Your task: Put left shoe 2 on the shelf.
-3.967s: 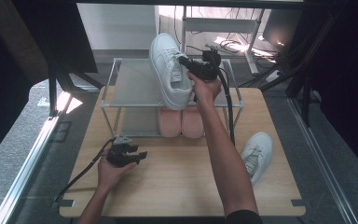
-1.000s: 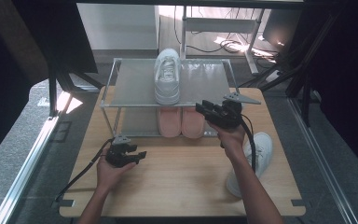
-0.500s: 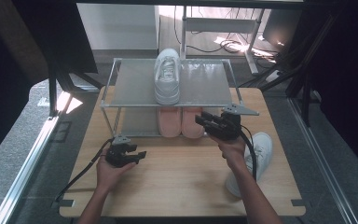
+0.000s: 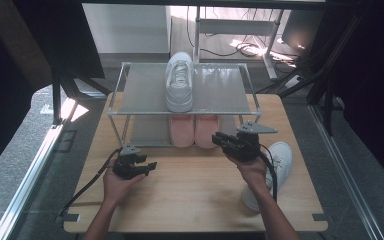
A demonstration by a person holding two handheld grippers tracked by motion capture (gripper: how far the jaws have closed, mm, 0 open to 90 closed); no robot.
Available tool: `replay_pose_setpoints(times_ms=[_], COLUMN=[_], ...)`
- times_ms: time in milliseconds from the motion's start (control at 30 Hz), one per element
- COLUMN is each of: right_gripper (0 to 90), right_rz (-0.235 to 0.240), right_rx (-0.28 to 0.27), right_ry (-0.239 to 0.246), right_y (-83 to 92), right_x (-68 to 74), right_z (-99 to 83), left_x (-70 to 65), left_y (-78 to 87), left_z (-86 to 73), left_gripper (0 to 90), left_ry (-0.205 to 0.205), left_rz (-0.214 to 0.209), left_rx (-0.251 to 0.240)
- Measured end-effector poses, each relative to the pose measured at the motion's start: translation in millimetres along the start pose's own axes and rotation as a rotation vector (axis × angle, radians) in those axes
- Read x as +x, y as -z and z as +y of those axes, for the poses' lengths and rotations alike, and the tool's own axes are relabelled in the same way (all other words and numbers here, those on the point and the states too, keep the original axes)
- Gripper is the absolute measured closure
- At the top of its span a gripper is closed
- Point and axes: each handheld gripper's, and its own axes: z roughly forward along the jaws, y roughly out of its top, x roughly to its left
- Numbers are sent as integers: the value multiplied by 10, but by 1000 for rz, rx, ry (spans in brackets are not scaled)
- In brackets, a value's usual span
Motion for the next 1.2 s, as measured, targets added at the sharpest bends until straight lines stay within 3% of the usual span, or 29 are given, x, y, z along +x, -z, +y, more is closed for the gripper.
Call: replay_pose_setpoints(times_ms=[267, 1200], right_gripper=[869, 879], right_rz=[13, 5], right_rx=[51, 108], right_ry=[20, 62], right_y=[62, 255], right_x=[80, 149], right_z=[-186, -450], left_x=[-8, -16], left_y=[-1, -25], left_z=[1, -4], left_gripper=[466, 466], left_ry=[-1, -5], left_rz=[0, 1], left_rx=[-1, 8])
